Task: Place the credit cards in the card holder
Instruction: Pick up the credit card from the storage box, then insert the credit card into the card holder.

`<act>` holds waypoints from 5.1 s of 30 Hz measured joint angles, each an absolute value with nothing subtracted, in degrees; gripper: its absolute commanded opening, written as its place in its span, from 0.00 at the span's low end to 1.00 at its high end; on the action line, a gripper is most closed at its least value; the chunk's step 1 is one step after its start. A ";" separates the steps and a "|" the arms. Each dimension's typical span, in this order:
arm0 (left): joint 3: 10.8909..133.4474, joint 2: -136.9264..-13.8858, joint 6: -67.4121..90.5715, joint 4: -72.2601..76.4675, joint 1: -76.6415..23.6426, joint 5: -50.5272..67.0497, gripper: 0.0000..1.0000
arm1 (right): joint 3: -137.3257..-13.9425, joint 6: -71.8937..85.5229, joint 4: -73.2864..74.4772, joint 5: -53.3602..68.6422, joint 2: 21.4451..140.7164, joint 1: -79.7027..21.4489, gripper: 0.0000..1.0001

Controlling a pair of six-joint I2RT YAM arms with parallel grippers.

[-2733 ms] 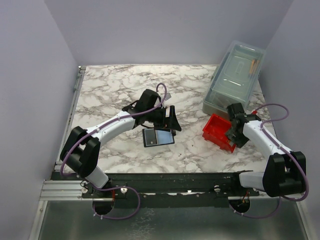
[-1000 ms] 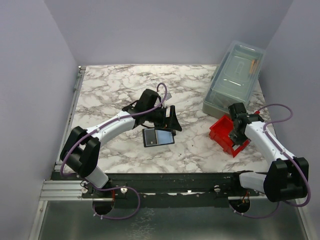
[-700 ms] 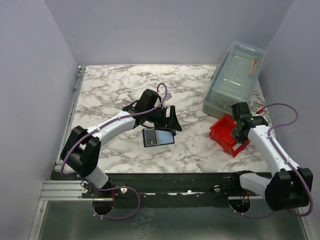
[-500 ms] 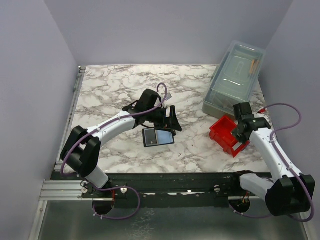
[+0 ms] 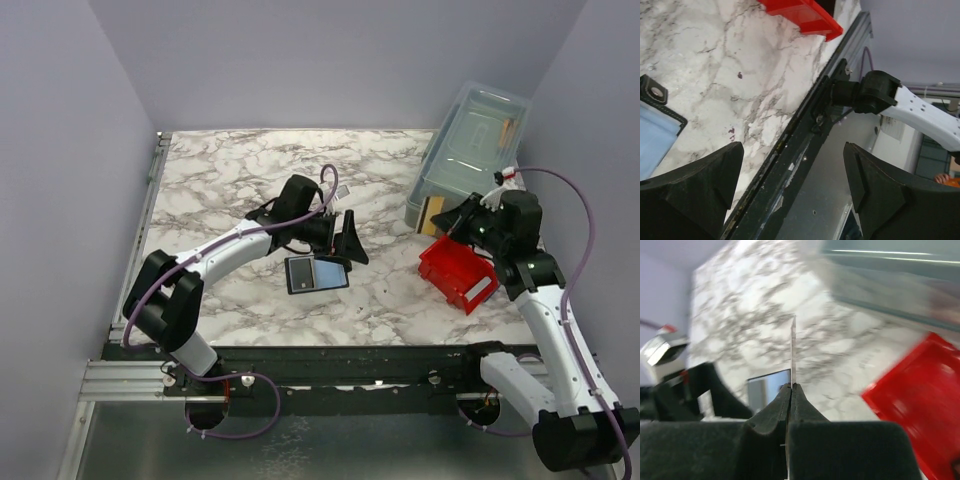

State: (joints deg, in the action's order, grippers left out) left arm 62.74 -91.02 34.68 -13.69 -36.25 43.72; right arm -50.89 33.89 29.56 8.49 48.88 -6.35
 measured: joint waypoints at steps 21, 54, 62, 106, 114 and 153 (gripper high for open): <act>51.62 -82.87 67.24 28.29 -29.23 55.70 0.58 | -38.02 52.45 -23.24 40.34 59.07 -20.25 0.00; 53.69 -78.15 46.00 -2.98 -20.97 46.28 0.00 | -39.46 48.56 -17.61 32.01 70.50 -26.48 0.46; 51.37 -84.23 33.45 -22.98 -19.44 38.22 0.00 | -58.22 41.04 4.14 15.03 89.54 -38.65 0.69; 47.83 -91.77 27.77 -22.04 -16.99 45.67 0.00 | -63.99 36.36 15.31 -4.51 105.49 -43.03 0.29; 47.83 -92.44 27.86 -20.86 -16.99 46.13 0.00 | -63.99 36.34 15.31 -4.49 105.51 -43.00 0.28; 47.29 -99.57 36.99 -10.57 -15.38 47.11 0.00 | -63.57 35.99 14.17 -3.73 105.65 -42.89 0.25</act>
